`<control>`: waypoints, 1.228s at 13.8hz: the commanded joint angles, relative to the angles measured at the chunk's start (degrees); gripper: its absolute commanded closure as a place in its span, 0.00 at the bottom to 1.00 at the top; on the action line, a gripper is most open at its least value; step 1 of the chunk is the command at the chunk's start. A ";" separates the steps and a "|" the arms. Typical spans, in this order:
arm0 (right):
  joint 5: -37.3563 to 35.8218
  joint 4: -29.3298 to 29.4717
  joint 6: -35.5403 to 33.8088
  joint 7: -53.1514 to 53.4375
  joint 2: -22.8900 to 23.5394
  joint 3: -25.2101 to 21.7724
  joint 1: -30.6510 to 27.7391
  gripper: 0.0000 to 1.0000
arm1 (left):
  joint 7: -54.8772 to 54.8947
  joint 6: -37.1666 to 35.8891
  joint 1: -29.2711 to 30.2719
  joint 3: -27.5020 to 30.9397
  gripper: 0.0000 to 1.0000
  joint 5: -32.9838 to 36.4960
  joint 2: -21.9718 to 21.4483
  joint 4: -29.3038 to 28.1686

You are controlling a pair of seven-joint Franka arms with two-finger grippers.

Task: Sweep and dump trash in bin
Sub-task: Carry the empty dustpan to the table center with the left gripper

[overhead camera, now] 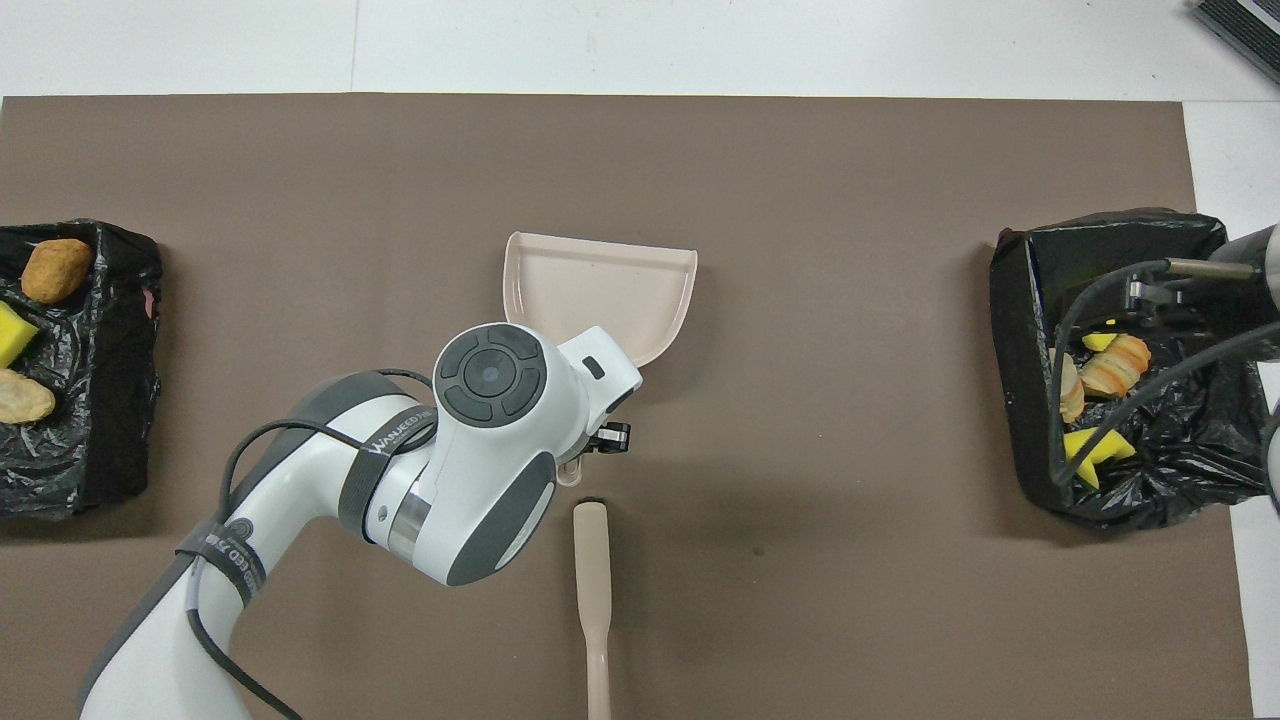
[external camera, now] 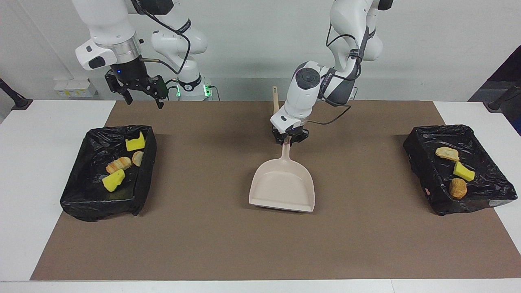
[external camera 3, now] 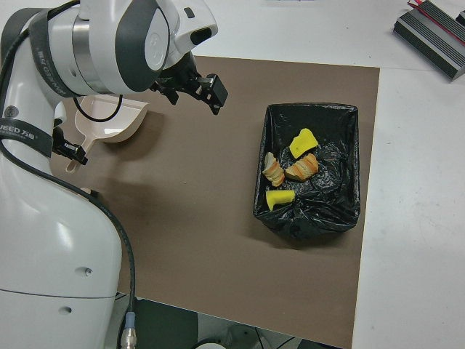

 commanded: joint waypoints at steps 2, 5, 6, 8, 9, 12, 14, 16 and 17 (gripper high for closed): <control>0.50 0.77 -0.70 -0.95 0.28 -0.18 -0.21 0.00 | -6.22 3.15 -2.60 1.19 1.00 -0.89 -0.04 -1.28; 0.85 0.77 -0.70 -0.95 0.28 -0.18 -0.39 0.00 | -6.04 3.87 -3.04 1.19 1.00 -0.89 0.85 -2.25; 0.85 0.77 -0.70 -0.95 0.28 -0.18 -0.65 0.00 | -5.96 4.21 -3.13 1.19 1.00 -0.89 1.37 -2.34; 1.29 0.77 -0.70 -1.21 0.28 -0.18 -0.92 0.00 | -5.69 4.66 -3.13 1.19 1.00 -0.89 1.99 -2.25; 1.29 0.77 -0.61 -1.30 0.28 -0.18 -0.92 0.00 | -5.78 4.40 -3.13 1.19 0.78 -0.89 1.99 -2.16; 1.20 0.77 -0.61 -1.21 0.28 -0.18 -1.01 0.00 | -5.60 2.12 -2.17 1.36 0.00 -0.81 0.15 -1.38; 1.20 0.77 -0.61 -1.21 0.28 -0.18 -1.01 0.00 | -5.69 -2.00 -0.85 2.06 0.00 -0.20 -0.21 0.90; 1.20 0.77 -0.53 -0.78 0.37 -0.18 -0.92 0.00 | -5.60 -3.68 3.18 2.07 0.00 0.94 -0.82 2.14; 1.20 0.77 -0.26 -0.77 0.37 -0.18 -0.92 0.00 | -5.43 -4.74 5.12 2.07 0.00 1.82 -2.04 2.49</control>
